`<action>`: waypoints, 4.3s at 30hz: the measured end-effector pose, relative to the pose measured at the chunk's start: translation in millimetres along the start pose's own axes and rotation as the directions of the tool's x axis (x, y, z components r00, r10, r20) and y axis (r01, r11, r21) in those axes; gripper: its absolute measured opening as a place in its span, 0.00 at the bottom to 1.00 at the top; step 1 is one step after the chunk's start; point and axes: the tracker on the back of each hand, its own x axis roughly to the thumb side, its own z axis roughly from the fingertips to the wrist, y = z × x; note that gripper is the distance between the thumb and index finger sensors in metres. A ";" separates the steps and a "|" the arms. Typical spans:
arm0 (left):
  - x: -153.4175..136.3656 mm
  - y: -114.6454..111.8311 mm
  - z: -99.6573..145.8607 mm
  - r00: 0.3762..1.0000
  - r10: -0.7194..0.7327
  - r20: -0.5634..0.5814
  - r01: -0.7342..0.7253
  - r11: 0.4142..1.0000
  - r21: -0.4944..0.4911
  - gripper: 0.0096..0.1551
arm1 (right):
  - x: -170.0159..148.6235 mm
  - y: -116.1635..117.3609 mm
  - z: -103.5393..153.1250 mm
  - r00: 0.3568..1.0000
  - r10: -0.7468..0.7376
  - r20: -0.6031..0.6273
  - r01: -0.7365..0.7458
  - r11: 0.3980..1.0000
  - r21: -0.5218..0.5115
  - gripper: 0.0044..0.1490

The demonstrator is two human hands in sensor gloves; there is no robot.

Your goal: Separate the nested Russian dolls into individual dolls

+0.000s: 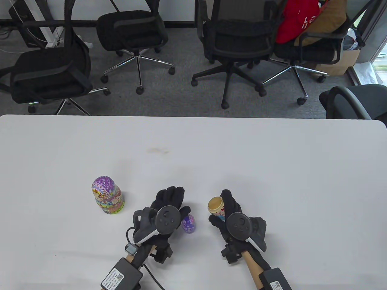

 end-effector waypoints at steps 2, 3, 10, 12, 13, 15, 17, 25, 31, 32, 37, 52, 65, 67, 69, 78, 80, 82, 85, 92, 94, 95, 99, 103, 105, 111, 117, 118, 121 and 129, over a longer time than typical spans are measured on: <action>-8.4 -2.8 -2.3 0.999 -0.016 -0.038 0.015 1.000 -0.020 0.40 | 0.3 -0.1 0.1 1.000 0.003 0.002 -0.003 1.000 0.001 0.61; -13.1 -5.6 -3.8 0.998 -0.021 -0.059 0.018 0.999 -0.041 0.40 | 0.5 -0.2 0.1 1.000 0.002 0.002 -0.002 1.000 0.002 0.61; -29.2 -24.9 -9.4 0.990 -0.050 -0.129 0.030 0.987 -0.157 0.40 | 0.6 -0.5 0.3 1.000 -0.001 0.003 0.001 1.000 0.003 0.61; -31.8 -30.9 -10.5 0.988 -0.070 -0.138 0.042 0.980 -0.197 0.40 | 0.6 -0.5 0.3 1.000 -0.001 0.003 0.001 1.000 0.004 0.61; -32.9 -33.6 -11.0 0.987 -0.080 -0.141 0.049 0.976 -0.214 0.40 | 0.8 -0.5 0.4 1.000 -0.002 0.003 0.002 1.000 0.004 0.61; -35.3 -39.5 -12.0 0.984 -0.101 -0.144 0.062 0.965 -0.254 0.40 | 1.0 -0.4 0.4 1.000 -0.001 0.005 0.001 1.000 0.005 0.61; -36.8 -44.1 -12.3 0.982 -0.120 -0.147 0.075 0.957 -0.280 0.39 | 1.1 -0.3 0.5 1.000 -0.001 0.006 0.001 1.000 0.005 0.61; -37.2 -46.8 -13.1 0.973 -0.198 -0.121 0.165 0.957 -0.240 0.35 | 1.4 -0.4 0.6 1.000 -0.004 0.006 0.004 1.000 0.007 0.61; -39.3 -37.6 -14.2 0.980 -0.153 -0.125 0.121 0.966 -0.227 0.34 | 2.2 -1.7 0.6 1.000 0.000 0.011 0.000 1.000 -0.001 0.61; -39.3 -33.9 -14.1 0.983 -0.134 -0.126 0.105 0.971 -0.215 0.34 | 2.9 -2.4 0.7 1.000 -0.001 0.014 0.001 1.000 -0.005 0.61; -36.2 -11.3 -11.9 0.995 0.001 -0.101 -0.015 0.990 -0.144 0.34 | 8.5 -6.0 1.8 0.999 -0.029 0.033 0.030 0.999 -0.022 0.60; -11.0 37.1 3.5 0.886 0.454 0.097 -0.453 0.891 -0.035 0.34 | 42.7 -8.4 12.1 0.983 0.006 0.186 0.002 0.999 -0.041 0.61; 10.7 31.7 7.4 0.854 0.494 0.165 -0.488 0.869 -0.080 0.34 | 52.4 -5.8 15.8 0.973 0.016 0.231 -0.006 0.999 -0.043 0.61; 11.6 29.5 7.1 0.854 0.492 0.168 -0.484 0.870 -0.089 0.34 | 53.1 -6.8 16.2 0.972 0.010 0.236 0.002 0.999 -0.054 0.61; 11.6 27.2 7.0 0.851 0.498 0.166 -0.493 0.867 -0.076 0.34 | 53.1 -6.8 16.7 0.972 0.016 0.234 -0.003 0.998 -0.059 0.61; 17.0 8.3 4.3 0.840 0.511 0.184 -0.503 0.859 -0.090 0.35 | 56.7 -12.0 16.4 0.971 0.032 0.237 -0.007 0.994 -0.109 0.60; 15.6 8.6 4.0 0.824 0.537 0.182 -0.530 0.843 -0.093 0.35 | 58.1 -12.8 16.9 0.972 0.022 0.235 0.007 0.993 -0.121 0.60; 13.9 8.4 4.1 0.819 0.545 0.181 -0.538 0.838 -0.088 0.35 | 60.2 -12.6 16.7 0.972 0.027 0.232 0.002 0.993 -0.121 0.60; 12.9 7.3 4.0 0.818 0.546 0.181 -0.540 0.837 -0.085 0.34 | 59.5 -11.3 16.0 0.972 0.030 0.233 -0.002 0.993 -0.120 0.60; 4.8 28.2 6.7 0.852 0.498 0.163 -0.508 0.861 0.025 0.34 | 56.9 -8.9 12.4 0.975 -0.005 0.221 0.020 0.998 -0.064 0.59; -2.9 38.4 8.8 0.882 0.448 0.147 -0.463 0.882 0.089 0.34 | 52.6 -10.7 11.2 0.978 0.003 0.209 0.015 0.996 -0.083 0.59; -7.4 42.8 9.6 0.896 0.423 0.130 -0.438 0.891 0.117 0.34 | 49.7 -11.6 10.4 0.980 0.005 0.199 0.014 0.996 -0.093 0.58; -24.5 53.2 10.8 0.951 0.306 0.047 -0.309 0.931 0.197 0.33 | 36.3 -13.7 6.8 0.989 -0.021 0.145 0.036 0.995 -0.098 0.57; -41.1 53.3 8.1 0.990 0.121 -0.072 -0.103 0.972 0.211 0.33 | 25.2 -15.1 4.0 0.994 -0.045 0.102 0.056 0.993 -0.103 0.55; -47.2 50.5 6.2 0.992 0.052 -0.119 -0.028 0.981 0.194 0.33 | 23.1 -15.7 3.5 0.995 -0.046 0.094 0.056 0.993 -0.104 0.55; -65.9 37.2 0.4 0.969 -0.108 -0.224 0.136 0.984 0.114 0.32 | 19.7 -16.4 2.7 0.996 -0.044 0.080 0.052 0.993 -0.102 0.55; -75.3 27.4 -3.1 0.951 -0.161 -0.263 0.182 0.981 0.060 0.32 | 20.5 -17.6 2.7 0.996 -0.046 0.077 0.053 0.994 -0.097 0.54; -76.2 26.1 -3.5 0.949 -0.166 -0.266 0.187 0.981 0.054 0.32 | 20.6 -17.5 2.7 0.996 -0.044 0.078 0.052 0.994 -0.096 0.54; -79.1 22.6 -4.5 0.941 -0.191 -0.280 0.209 0.977 0.036 0.32 | 20.8 -17.4 2.5 0.996 -0.044 0.078 0.052 0.994 -0.094 0.54; -86.2 13.8 -6.7 0.927 -0.223 -0.301 0.232 0.973 -0.005 0.32 | 21.1 -16.9 2.3 0.996 -0.045 0.078 0.052 0.995 -0.087 0.54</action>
